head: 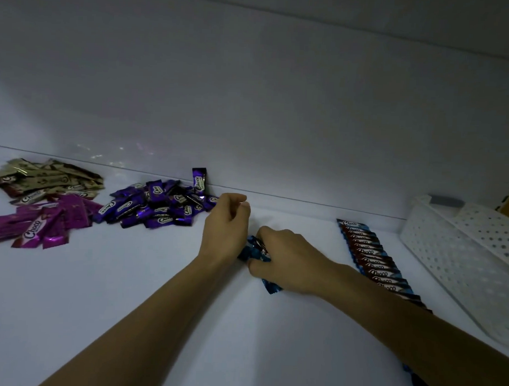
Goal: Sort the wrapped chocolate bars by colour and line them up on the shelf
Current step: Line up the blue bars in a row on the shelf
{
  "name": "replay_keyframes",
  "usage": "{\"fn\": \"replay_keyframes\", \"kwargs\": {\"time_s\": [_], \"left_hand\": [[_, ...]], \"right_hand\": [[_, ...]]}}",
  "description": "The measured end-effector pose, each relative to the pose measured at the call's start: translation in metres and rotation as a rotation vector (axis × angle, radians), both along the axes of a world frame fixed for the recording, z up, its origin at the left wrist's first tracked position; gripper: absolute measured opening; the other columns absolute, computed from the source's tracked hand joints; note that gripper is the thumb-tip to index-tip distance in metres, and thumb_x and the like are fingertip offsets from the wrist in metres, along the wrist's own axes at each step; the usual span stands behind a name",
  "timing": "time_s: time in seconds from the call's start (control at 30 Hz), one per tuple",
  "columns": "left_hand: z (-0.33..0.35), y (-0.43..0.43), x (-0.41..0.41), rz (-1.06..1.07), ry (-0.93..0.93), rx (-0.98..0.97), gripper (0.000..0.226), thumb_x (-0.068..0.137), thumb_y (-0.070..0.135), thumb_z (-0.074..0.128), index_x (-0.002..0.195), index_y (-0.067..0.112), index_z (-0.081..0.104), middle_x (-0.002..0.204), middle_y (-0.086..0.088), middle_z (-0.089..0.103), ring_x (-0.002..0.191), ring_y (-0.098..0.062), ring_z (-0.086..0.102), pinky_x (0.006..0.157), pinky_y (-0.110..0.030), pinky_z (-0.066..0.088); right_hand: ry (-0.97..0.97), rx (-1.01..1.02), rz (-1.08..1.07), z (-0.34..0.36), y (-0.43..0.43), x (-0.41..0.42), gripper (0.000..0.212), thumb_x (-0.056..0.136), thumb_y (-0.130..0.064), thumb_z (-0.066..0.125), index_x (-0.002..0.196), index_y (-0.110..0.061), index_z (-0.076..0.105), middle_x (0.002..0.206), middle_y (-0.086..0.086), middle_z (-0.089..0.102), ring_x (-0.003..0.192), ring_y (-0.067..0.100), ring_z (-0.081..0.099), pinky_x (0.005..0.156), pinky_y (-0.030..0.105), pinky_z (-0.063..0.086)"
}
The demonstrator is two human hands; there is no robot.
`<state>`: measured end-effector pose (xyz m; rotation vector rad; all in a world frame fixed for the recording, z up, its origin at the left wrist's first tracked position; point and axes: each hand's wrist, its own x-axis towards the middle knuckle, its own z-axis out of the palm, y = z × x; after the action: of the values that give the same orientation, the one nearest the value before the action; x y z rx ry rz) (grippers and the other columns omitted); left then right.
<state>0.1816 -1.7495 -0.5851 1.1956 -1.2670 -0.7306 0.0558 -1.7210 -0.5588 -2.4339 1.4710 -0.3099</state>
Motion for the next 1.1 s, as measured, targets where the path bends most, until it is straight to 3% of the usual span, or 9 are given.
{"fn": "replay_keyframes", "kwargs": {"time_s": [0.1,0.2,0.27,0.33,0.43,0.5,0.8,0.93,1.1], "left_hand": [[0.000,0.002,-0.003,-0.047,0.066,0.041,0.016,0.099,0.018,0.047,0.114,0.020,0.053,0.107,0.003,0.060,0.100,-0.011,0.057,0.081,-0.017,0.045],[0.007,0.006,-0.007,-0.101,0.180,0.159,0.016,0.100,0.022,0.047,0.114,0.020,0.052,0.115,0.000,0.058,0.111,-0.017,0.054,0.094,-0.029,0.042],[0.014,0.012,-0.013,-0.234,0.330,0.302,0.023,0.099,0.034,0.047,0.114,0.019,0.055,0.122,-0.003,0.061,0.112,-0.018,0.057,0.096,-0.029,0.042],[0.021,0.022,-0.020,-0.471,0.589,0.476,0.040,0.096,0.049,0.045,0.111,0.017,0.064,0.112,-0.006,0.071,0.102,-0.021,0.068,0.086,-0.036,0.054],[0.023,0.031,-0.025,-0.663,0.768,0.651,0.051,0.090,0.060,0.046,0.115,0.020,0.066,0.112,-0.012,0.071,0.101,-0.030,0.069,0.079,-0.050,0.057],[0.022,0.032,-0.023,-0.653,0.809,0.692,0.052,0.092,0.058,0.045,0.114,0.017,0.066,0.106,-0.014,0.072,0.096,-0.031,0.070,0.072,-0.047,0.059],[0.023,0.028,-0.019,-0.645,0.890,0.697,0.061,0.088,0.061,0.048,0.118,0.009,0.059,0.111,-0.025,0.067,0.092,-0.037,0.070,0.071,-0.044,0.060],[0.018,0.026,-0.020,-0.644,0.814,0.662,0.035,0.095,0.044,0.049,0.110,0.014,0.061,0.111,-0.022,0.064,0.095,-0.038,0.069,0.070,-0.048,0.060],[0.018,0.026,-0.020,-0.642,0.830,0.660,0.042,0.097,0.047,0.045,0.111,0.010,0.061,0.106,-0.019,0.067,0.089,-0.036,0.071,0.063,-0.047,0.060]], "right_hand": [[-0.045,0.060,-0.032,0.002,-0.002,-0.007,0.020,0.089,-0.028,0.060,0.096,-0.015,0.046,0.093,0.002,0.059,0.081,0.018,0.060,0.064,0.028,0.049],[-0.355,0.187,-0.147,0.007,-0.005,-0.019,0.019,0.089,-0.023,0.062,0.102,-0.010,0.057,0.099,0.007,0.064,0.090,0.019,0.064,0.074,0.027,0.052],[-0.641,0.241,-0.199,0.013,-0.007,-0.020,0.013,0.089,-0.019,0.063,0.100,-0.012,0.063,0.095,0.005,0.068,0.088,0.015,0.066,0.073,0.021,0.053],[-0.736,0.173,-0.214,0.019,-0.009,-0.014,0.007,0.089,-0.021,0.063,0.094,-0.017,0.064,0.088,-0.001,0.069,0.081,0.011,0.066,0.069,0.020,0.052],[-0.264,-0.183,-0.229,0.020,-0.012,-0.008,0.010,0.092,-0.034,0.054,0.091,-0.024,0.052,0.077,-0.009,0.057,0.067,0.006,0.055,0.054,0.023,0.037],[-0.010,-0.245,-0.219,0.020,-0.013,-0.005,0.014,0.094,-0.041,0.045,0.096,-0.027,0.046,0.073,-0.014,0.050,0.063,0.002,0.047,0.050,0.024,0.029],[-0.082,0.250,-0.260,0.065,-0.016,-0.009,0.044,0.079,-0.044,0.071,0.108,-0.020,0.048,0.092,-0.003,0.059,0.080,0.012,0.065,0.072,0.026,0.054],[-0.046,0.193,-0.191,0.067,-0.013,-0.025,0.054,0.079,-0.033,0.074,0.126,-0.014,0.057,0.115,-0.001,0.063,0.093,0.012,0.063,0.083,0.026,0.051],[-0.217,0.260,-0.209,0.059,-0.006,-0.040,0.066,0.074,-0.023,0.080,0.132,-0.021,0.051,0.114,-0.002,0.063,0.094,0.011,0.066,0.084,0.025,0.053]]}}
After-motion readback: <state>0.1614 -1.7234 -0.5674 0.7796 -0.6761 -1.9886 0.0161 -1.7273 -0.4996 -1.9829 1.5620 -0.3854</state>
